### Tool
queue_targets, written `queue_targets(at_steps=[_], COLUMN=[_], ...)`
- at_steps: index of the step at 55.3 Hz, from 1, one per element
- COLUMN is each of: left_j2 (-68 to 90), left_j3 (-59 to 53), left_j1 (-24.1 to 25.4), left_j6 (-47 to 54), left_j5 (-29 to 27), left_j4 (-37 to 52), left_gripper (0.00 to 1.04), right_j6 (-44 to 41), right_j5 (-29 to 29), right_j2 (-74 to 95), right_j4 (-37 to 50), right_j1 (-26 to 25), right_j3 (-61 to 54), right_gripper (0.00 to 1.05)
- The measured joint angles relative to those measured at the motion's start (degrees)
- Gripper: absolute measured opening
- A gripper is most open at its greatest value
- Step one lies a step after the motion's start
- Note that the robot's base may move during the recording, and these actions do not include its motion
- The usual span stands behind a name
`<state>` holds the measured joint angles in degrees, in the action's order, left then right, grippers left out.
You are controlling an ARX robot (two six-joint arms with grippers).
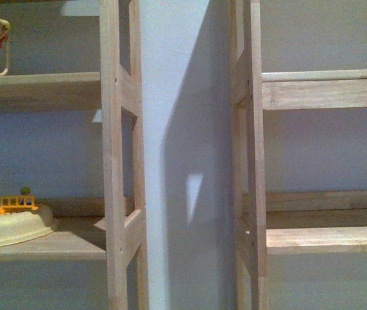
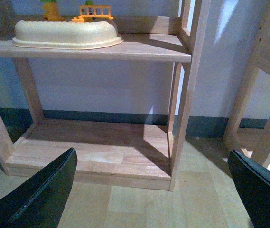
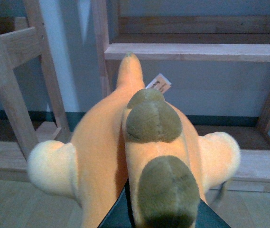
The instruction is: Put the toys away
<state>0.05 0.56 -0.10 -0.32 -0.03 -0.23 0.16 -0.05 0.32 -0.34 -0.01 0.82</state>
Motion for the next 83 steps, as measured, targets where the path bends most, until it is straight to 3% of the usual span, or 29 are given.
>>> queue_targets(at_steps=[36,49,59,83], left_j2=[0.00,0.00,0.00,0.00], left_j3=[0.00,0.02,0.02,0.02], left_j1=[0.00,0.00,0.00,0.00], left_j6=[0.00,0.00,0.02,0.02], left_j5=[0.00,0.00,0.00,0.00], left_j4=[0.00,0.00,0.00,0.00], left_gripper=[0.98,0.98,0.98,0.98], right_j6=[0.00,2.75,-3.45,-18.21], right_j5=[0.00,11.02,19.37,26.58], right_j2=[0.02,1.57,9.40,26.60], right_j4=[0.00,5.62,9.99,18.43], right_j1=[0.00,3.10,9.64,19.34], right_j3=[0.00,0.20,7.19,34.36], right_gripper=[0.06,0.06,0.06,0.06])
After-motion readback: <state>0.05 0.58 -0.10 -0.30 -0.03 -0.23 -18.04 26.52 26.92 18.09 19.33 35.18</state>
